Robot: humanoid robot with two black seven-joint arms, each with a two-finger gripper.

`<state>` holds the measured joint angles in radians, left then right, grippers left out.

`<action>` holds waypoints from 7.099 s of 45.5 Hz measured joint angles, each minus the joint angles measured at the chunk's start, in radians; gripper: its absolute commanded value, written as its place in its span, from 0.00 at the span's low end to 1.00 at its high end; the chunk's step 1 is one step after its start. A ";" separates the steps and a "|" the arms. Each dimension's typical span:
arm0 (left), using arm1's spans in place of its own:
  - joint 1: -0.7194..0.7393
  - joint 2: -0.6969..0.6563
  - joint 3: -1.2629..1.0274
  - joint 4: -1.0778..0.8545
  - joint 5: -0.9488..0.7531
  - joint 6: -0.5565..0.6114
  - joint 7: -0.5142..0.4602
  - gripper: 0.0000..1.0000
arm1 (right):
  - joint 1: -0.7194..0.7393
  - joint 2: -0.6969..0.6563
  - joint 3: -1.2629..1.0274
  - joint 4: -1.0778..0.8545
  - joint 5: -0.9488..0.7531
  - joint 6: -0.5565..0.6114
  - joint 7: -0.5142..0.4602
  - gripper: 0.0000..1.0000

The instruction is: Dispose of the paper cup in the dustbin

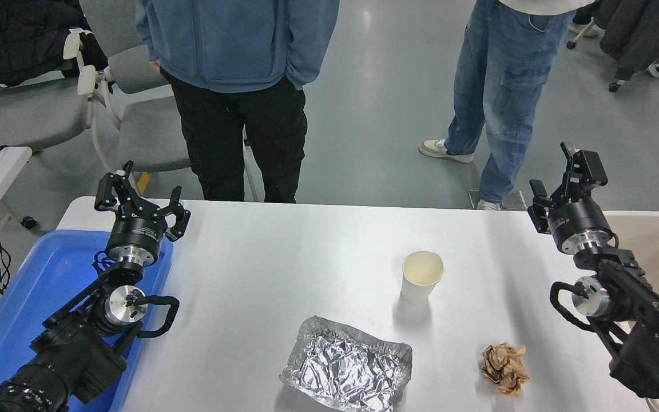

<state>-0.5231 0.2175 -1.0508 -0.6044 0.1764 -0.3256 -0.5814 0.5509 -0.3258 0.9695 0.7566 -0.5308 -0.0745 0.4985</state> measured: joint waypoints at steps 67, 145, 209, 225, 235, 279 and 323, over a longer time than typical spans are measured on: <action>0.000 0.000 0.000 0.000 0.000 0.000 -0.001 1.00 | 0.024 0.002 0.002 -0.025 0.029 -0.001 -0.002 1.00; 0.000 -0.001 0.000 0.000 0.000 0.000 0.000 1.00 | 0.688 -0.370 -1.122 0.443 -0.414 0.185 -0.291 1.00; 0.000 -0.001 0.000 0.000 0.000 -0.001 0.001 1.00 | 0.715 -0.001 -1.440 0.127 -0.663 0.278 -0.380 1.00; 0.000 -0.001 0.000 0.000 0.000 0.000 0.000 1.00 | 0.704 0.035 -1.451 0.106 -0.650 0.273 -0.380 1.00; -0.001 -0.002 0.000 0.000 0.000 0.000 0.000 1.00 | 0.695 0.042 -1.454 0.087 -0.652 0.268 -0.378 0.85; -0.001 -0.001 0.000 0.000 0.000 -0.001 0.001 1.00 | 0.697 0.050 -1.468 0.079 -0.687 0.268 -0.366 0.00; -0.001 -0.002 0.000 0.000 0.000 -0.001 0.002 1.00 | 1.335 -0.307 -1.457 0.615 -0.480 0.491 -0.366 0.00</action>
<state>-0.5245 0.2154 -1.0508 -0.6044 0.1765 -0.3263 -0.5799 1.8863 -0.6326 -0.4870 1.3714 -1.0112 0.4165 0.1328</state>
